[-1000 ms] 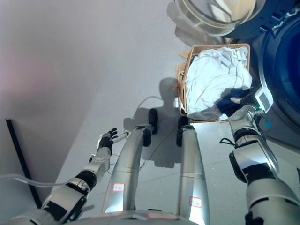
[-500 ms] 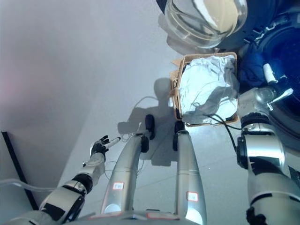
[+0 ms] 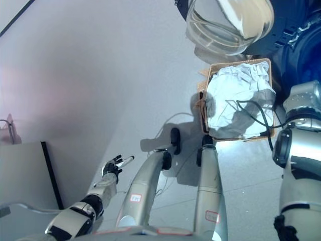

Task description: Put the clothes in the basket into the washing machine.

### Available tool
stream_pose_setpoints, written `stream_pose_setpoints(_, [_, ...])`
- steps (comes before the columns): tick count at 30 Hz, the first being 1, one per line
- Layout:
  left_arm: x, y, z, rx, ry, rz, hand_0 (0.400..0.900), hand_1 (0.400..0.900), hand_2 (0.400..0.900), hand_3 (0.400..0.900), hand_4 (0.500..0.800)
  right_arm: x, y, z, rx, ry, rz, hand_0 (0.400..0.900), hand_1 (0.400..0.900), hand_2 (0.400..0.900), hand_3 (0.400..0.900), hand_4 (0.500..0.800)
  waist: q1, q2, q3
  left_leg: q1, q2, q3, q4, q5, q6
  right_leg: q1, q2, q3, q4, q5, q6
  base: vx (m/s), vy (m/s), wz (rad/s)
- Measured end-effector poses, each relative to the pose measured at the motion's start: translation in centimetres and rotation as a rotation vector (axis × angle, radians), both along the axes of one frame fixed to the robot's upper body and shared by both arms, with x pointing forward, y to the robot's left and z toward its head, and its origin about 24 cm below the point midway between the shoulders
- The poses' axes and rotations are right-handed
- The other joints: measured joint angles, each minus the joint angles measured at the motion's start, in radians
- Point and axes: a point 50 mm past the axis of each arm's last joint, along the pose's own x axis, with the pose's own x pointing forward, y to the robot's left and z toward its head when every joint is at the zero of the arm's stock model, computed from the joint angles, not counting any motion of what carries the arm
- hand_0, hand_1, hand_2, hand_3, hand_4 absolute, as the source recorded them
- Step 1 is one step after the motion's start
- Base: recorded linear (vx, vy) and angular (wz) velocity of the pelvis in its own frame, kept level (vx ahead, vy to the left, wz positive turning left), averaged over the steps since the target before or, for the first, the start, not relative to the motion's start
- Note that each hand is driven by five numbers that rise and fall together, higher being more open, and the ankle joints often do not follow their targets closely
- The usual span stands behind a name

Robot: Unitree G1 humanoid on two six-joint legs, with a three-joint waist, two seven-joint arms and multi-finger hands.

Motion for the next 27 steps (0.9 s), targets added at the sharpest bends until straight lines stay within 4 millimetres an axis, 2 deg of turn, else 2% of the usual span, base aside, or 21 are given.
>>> stream_pose_setpoints(11, [0.0, -1.1, -0.1, -0.024, -0.005, -0.017, 0.9, 0.9, 0.9, 0.9, 0.8, -0.7, -0.7, 2.7, -0.157, 0.023, -0.046, 0.4, 0.4, 0.4, 0.4, 0.5, -0.002, 0.01, -0.005, 0.019, -0.003, 0.013, -0.014, 0.006, -0.01, -0.002, -0.003, 0.009, 0.022, -0.009, -0.014, 0.0, -0.043, 0.0])
stream_pose_setpoints(12, [0.0, -1.1, -0.1, -0.024, -0.005, -0.017, 0.9, 0.9, 0.9, 0.9, 0.8, -0.7, -0.7, 2.9, -0.179, 0.036, -0.046, 0.492, 0.492, 0.492, 0.492, 0.555, -0.001, 0.01, -0.005, 0.019, -0.006, 0.014, -0.01, 0.007, -0.01, -0.005, -0.005, 0.012, 0.029, -0.012, -0.019, -0.01, -0.044, 0.0])
stream_pose_setpoints(13, [0.0, -1.1, -0.1, -0.024, -0.005, -0.017, 0.9, 0.9, 0.9, 0.9, 0.8, -0.6, -0.7, 3.1, -0.194, 0.041, -0.045, 0.853, 0.853, 0.853, 0.853, 0.772, 0.0, 0.01, -0.005, 0.018, -0.008, 0.014, -0.006, 0.007, -0.011, -0.009, -0.005, 0.016, 0.037, -0.014, -0.021, -0.02, -0.05, 0.01])
stream_pose_setpoints(14, [0.0, -1.1, -0.1, -0.024, -0.005, -0.017, 0.9, 0.9, 0.9, 0.9, 0.8, -0.5, -0.6, 3.4, -0.205, 0.041, -0.041, 0.9, 0.9, 0.9, 0.9, 0.8, 0.002, 0.011, -0.005, 0.015, -0.012, 0.014, 0.0, 0.007, -0.011, -0.016, -0.005, 0.019, 0.048, -0.016, -0.021, -0.02, -0.054, 0.03])
stream_pose_setpoints(27, [0.0, -1.3, -0.2, -0.024, -0.003, -0.021, 0.9, 0.9, 0.9, 0.9, 0.8, -0.3, -0.2, 4.6, -0.336, 0.128, -0.031, 0.9, 0.9, 0.9, 0.9, 0.8, -0.002, 0.05, 0.014, 0.018, -0.016, 0.013, 0.022, 0.008, -0.026, -0.021, -0.012, 0.019, 0.095, -0.038, -0.036, -0.02, -0.036, 0.0])
